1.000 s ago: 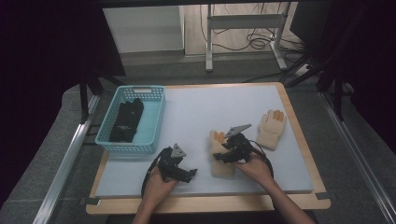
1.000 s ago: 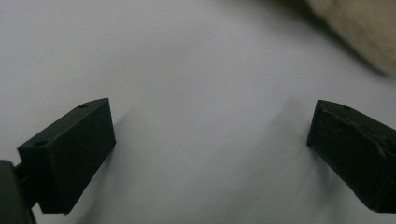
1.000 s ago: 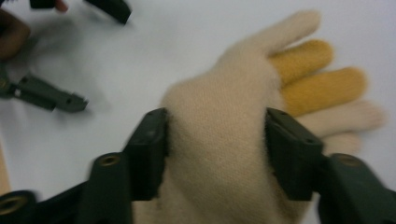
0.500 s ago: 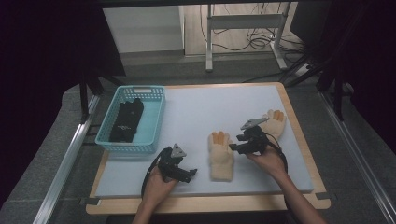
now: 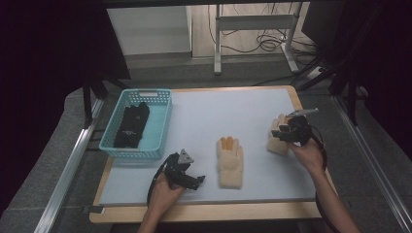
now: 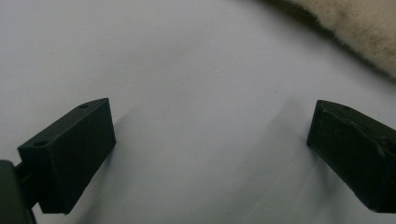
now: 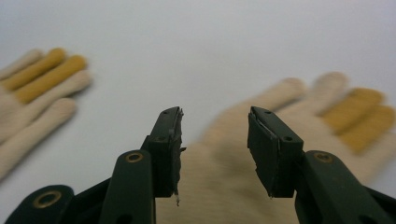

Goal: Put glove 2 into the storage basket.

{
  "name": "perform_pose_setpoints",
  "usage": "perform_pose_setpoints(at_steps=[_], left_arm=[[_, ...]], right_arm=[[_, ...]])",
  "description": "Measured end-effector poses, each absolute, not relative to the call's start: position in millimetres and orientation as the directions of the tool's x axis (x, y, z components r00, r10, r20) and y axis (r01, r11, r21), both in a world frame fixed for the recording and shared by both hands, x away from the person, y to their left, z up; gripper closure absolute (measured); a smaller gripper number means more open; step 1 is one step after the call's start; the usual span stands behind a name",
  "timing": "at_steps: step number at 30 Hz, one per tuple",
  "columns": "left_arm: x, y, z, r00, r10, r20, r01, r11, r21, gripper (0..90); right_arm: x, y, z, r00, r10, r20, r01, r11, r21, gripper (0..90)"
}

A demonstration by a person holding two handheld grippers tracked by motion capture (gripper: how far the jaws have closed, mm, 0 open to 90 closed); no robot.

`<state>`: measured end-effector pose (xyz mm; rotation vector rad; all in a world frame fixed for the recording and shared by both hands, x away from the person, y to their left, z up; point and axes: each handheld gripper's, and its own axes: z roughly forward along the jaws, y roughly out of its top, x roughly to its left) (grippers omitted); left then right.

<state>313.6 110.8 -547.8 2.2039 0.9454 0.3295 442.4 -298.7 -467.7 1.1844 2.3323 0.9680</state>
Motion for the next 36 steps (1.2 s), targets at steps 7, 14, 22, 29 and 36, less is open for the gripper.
perform_pose_setpoints(at_steps=[7, 14, 22, 29, 36], left_arm=[[313.6, 110.9, -547.7, 0.7, 0.713, -0.04, 0.533, -0.484, 0.694, 1.4], [313.6, 110.8, -547.8, 0.7, 0.713, -0.041, 0.533, -0.484, 0.694, 1.4], [313.6, 110.8, -547.8, 0.7, 0.713, -0.04, 0.533, -0.484, 0.694, 1.4], [313.6, 110.8, -547.8, 0.7, 0.713, -0.04, 0.533, -0.484, 0.694, 1.4], [313.6, 110.8, -547.8, 0.7, 0.713, -0.04, 0.533, -0.484, 0.694, 1.5]], right_arm=[[449.5, -327.2, -465.7, -0.514, 0.858, 0.023, 0.607, 0.344, 0.717, 49.1], [446.0, -345.6, -477.9, -0.47, 0.882, 0.014, 0.621, 0.319, 0.716, 53.4], [454.6, -356.4, -499.4, -0.442, 0.892, 0.098, 0.663, 0.251, 0.705, 49.7], [452.3, -360.2, -513.9, -0.424, 0.901, 0.091, 0.671, 0.245, 0.7, 71.7], [449.6, -350.4, -510.9, -0.448, 0.892, 0.058, 0.66, 0.286, 0.694, 87.9]])
